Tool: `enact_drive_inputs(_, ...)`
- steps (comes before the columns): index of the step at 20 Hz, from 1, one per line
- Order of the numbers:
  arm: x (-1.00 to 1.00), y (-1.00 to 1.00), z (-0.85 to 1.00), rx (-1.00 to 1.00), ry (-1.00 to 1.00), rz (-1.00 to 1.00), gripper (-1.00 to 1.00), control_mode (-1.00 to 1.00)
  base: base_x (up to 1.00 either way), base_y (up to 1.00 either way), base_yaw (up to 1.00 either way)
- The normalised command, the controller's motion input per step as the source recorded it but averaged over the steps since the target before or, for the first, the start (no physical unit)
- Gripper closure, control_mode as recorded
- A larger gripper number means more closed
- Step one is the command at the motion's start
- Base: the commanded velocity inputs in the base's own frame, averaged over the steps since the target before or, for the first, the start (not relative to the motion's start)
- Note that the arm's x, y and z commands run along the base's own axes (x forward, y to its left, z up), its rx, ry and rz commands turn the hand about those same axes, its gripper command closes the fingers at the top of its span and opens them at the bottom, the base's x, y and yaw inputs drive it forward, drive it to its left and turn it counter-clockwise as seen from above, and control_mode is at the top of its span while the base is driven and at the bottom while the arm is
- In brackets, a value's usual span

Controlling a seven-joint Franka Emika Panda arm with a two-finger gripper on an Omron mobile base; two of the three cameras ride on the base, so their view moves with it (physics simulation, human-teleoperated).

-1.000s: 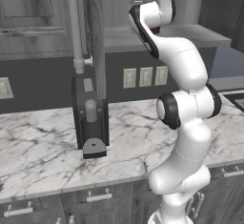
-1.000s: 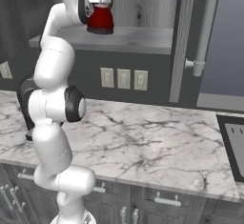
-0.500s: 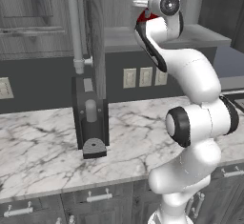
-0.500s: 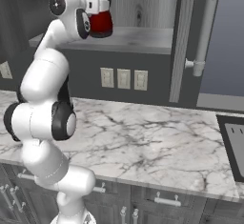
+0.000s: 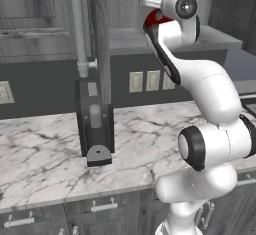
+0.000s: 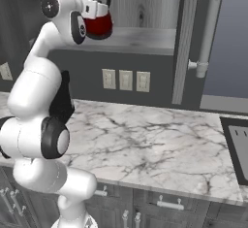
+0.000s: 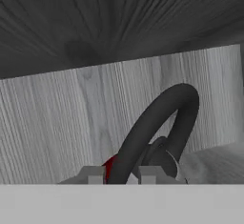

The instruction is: Open the cabinet, pick the kettle from the cabinet, and place it in the sink.

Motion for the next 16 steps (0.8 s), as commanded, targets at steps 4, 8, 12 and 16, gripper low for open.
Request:
enact_drive_inputs(4, -0.41, 0.0, 0.27, 0.04, 0.22, -0.03, 1.0, -1.0, 0.0, 0.0, 0.0)
enact_drive_inputs(8, -0.51, 0.0, 0.16, 0.02, 0.09, -0.01, 1.0, -1.0, 0.0, 0.0, 0.0)
enact_drive_inputs(12, -0.68, 0.0, 0.0, 0.01, 0.0, 0.0, 1.0, -1.0, 0.0, 0.0, 0.0)
enact_drive_inputs(16, -0.75, 0.0, -0.02, 0.0, -0.05, 0.0, 1.0, -1.0, 0.0, 0.0, 0.0)
